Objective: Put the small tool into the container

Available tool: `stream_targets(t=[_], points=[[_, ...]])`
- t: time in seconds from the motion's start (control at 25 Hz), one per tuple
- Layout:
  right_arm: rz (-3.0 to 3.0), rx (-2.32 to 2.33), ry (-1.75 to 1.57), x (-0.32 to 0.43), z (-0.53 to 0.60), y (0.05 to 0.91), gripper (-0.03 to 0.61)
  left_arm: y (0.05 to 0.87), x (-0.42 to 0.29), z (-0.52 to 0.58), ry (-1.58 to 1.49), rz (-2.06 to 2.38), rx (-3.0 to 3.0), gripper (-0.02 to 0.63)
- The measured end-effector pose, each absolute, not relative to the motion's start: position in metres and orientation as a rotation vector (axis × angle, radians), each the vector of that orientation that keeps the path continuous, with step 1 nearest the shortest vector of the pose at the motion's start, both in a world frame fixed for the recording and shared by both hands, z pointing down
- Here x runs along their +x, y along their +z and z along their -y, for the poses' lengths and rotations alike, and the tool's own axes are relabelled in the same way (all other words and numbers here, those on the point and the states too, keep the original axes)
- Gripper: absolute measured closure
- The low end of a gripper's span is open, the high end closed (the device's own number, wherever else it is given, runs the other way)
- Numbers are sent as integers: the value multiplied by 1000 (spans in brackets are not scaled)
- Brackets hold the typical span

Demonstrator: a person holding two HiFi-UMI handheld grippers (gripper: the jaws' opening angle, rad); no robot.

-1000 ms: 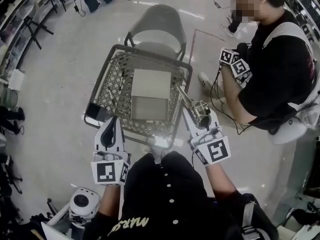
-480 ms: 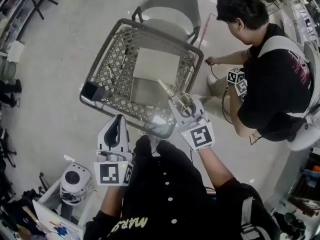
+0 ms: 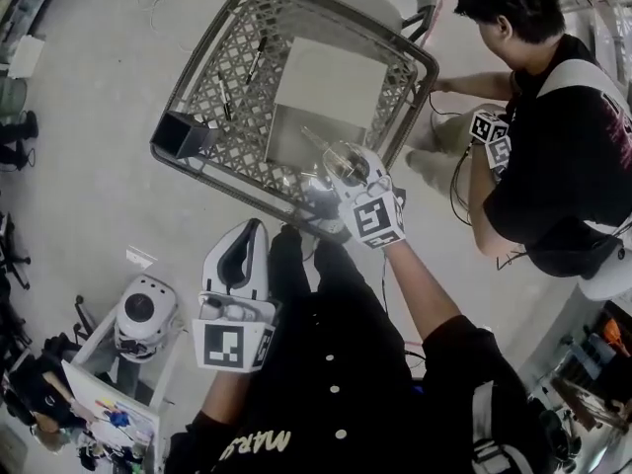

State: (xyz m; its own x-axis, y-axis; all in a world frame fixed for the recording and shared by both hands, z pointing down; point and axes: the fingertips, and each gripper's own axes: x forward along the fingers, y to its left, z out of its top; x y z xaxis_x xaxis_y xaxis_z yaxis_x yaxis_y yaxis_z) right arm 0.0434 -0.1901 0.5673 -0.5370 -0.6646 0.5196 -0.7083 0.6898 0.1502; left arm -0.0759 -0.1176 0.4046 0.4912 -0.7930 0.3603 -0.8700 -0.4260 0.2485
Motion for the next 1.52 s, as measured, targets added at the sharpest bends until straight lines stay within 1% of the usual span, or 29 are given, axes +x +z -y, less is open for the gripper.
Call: stream_targets(t=[0.32, 0.6, 1.2, 1.36, 1.52], points=[[2254, 895, 75, 27, 199, 660, 468, 447, -82, 107, 307, 1356, 2244, 584], [2178, 749, -109, 18, 201, 707, 468, 479, -80, 100, 345, 1329, 2180, 584], [1897, 570, -647, 11, 217, 737, 469, 510, -74, 91, 378, 1309, 2106, 584], [1823, 488, -713, 9, 221, 751, 469, 514, -74, 89, 382, 1311, 2103, 584], [1800, 460, -702, 13, 223, 754, 471, 516, -74, 89, 388, 1304, 2089, 584]])
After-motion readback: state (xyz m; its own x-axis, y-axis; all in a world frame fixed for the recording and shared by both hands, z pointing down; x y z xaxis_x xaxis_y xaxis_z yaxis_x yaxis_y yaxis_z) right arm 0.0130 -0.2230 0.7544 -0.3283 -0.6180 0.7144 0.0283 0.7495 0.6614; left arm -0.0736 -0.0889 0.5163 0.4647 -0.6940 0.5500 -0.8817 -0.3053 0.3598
